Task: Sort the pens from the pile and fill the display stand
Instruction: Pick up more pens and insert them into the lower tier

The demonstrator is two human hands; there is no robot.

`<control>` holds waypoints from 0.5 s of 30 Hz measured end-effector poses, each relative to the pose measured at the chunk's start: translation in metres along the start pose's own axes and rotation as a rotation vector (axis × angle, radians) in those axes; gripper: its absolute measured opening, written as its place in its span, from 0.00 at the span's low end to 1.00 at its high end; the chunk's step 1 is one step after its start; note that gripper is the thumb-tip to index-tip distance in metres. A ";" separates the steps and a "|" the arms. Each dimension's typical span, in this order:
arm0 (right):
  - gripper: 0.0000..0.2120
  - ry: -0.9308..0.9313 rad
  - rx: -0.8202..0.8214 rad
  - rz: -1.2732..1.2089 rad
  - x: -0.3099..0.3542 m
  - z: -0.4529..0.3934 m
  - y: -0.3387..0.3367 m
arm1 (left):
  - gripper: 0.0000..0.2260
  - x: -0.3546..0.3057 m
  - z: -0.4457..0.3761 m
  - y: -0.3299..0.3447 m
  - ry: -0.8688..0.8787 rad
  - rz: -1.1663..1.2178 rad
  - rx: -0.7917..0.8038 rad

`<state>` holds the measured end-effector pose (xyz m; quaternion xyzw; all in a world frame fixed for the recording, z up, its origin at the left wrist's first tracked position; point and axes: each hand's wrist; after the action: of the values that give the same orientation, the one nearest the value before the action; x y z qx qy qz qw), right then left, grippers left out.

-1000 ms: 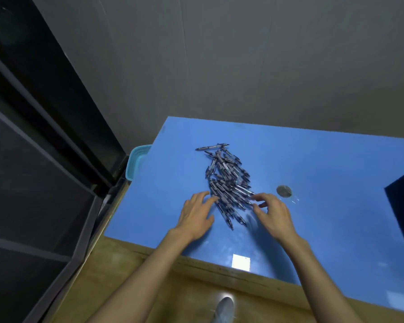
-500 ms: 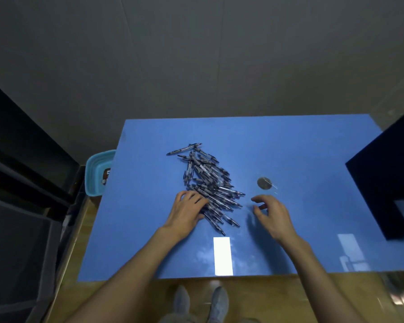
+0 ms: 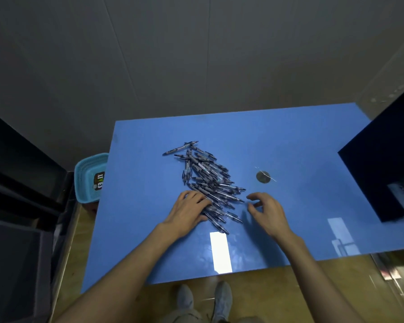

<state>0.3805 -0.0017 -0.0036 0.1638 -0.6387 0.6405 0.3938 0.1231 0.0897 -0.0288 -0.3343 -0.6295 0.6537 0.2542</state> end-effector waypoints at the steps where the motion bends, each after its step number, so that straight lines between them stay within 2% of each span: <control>1: 0.11 0.003 -0.004 -0.005 0.001 0.001 0.000 | 0.25 0.000 0.000 0.001 0.001 -0.006 0.010; 10: 0.11 0.023 -0.016 -0.002 -0.005 0.012 -0.007 | 0.29 0.010 -0.003 0.000 -0.039 0.003 0.072; 15: 0.11 0.018 -0.017 0.002 -0.007 0.014 -0.010 | 0.28 0.014 -0.009 -0.008 0.061 -0.026 0.100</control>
<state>0.3883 -0.0182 -0.0001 0.1539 -0.6407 0.6367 0.4006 0.1199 0.1064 -0.0220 -0.3326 -0.5923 0.6706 0.2982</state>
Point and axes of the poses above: each hand's wrist, its own z-axis away from the middle knuckle, its own y-axis out of the palm, x = y × z, and after that the axes turned 7 degrees about -z, right-handed
